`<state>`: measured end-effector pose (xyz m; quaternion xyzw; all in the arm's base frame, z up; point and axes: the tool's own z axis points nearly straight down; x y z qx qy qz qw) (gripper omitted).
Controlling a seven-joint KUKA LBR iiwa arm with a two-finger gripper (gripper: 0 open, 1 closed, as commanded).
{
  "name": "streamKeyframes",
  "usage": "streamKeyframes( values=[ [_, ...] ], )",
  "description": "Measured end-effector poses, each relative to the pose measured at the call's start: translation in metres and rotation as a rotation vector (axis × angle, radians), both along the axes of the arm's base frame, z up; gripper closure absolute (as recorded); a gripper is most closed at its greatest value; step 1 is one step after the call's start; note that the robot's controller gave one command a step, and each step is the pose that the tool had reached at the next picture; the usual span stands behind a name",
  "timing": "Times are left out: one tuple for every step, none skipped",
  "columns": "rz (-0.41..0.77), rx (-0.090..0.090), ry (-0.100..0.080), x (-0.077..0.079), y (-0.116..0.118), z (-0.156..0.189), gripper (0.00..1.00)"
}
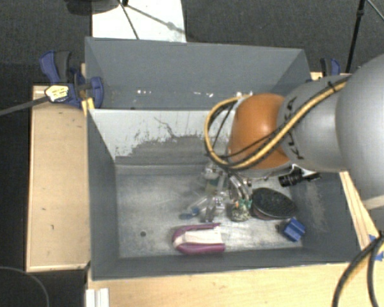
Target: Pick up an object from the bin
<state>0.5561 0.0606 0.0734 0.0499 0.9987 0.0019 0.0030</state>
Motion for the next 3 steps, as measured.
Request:
streamKeyframes(
  values=[
    [-0.039, -0.003, -0.002, -0.002, 0.011, 0.0, 0.0],
    [-0.04, -0.001, -0.006, 0.0, 0.012, 0.002, 1.0],
    [-0.038, -0.002, -0.002, 0.002, 0.012, 0.065, 1.0]
  ],
)
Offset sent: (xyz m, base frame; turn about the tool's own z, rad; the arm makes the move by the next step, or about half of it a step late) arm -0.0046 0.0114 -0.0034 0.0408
